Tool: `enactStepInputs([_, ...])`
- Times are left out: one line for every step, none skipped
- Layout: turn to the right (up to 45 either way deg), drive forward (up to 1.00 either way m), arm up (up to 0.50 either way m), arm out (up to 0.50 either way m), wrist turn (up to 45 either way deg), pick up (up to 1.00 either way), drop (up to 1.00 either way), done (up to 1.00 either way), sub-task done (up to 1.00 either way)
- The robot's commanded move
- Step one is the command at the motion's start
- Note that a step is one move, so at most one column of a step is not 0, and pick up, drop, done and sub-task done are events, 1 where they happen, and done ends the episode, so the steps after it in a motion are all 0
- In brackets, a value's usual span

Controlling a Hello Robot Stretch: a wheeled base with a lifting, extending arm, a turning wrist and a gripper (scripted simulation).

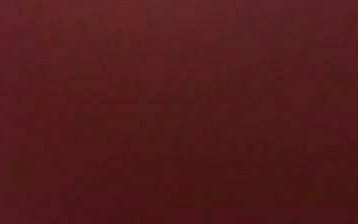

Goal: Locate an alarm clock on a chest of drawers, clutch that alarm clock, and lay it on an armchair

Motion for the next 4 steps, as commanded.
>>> enactStepInputs([0.0, 0.00, 0.30, 0.00, 0.0, 0.00, 0.00, 0.00, 0.00])
enactStepInputs([0.0, 0.00, 0.00, 0.00, -45.0, 0.00, 0.00, 0.00, 0.00])
enactStepInputs([0.0, 0.00, 0.00, 0.00, -45.0, 0.00, 0.00, 0.00, 0.00])
enactStepInputs([0.0, 0.00, 0.00, 0.00, -27.0, 0.00, 0.00, 0.00, 0.00])
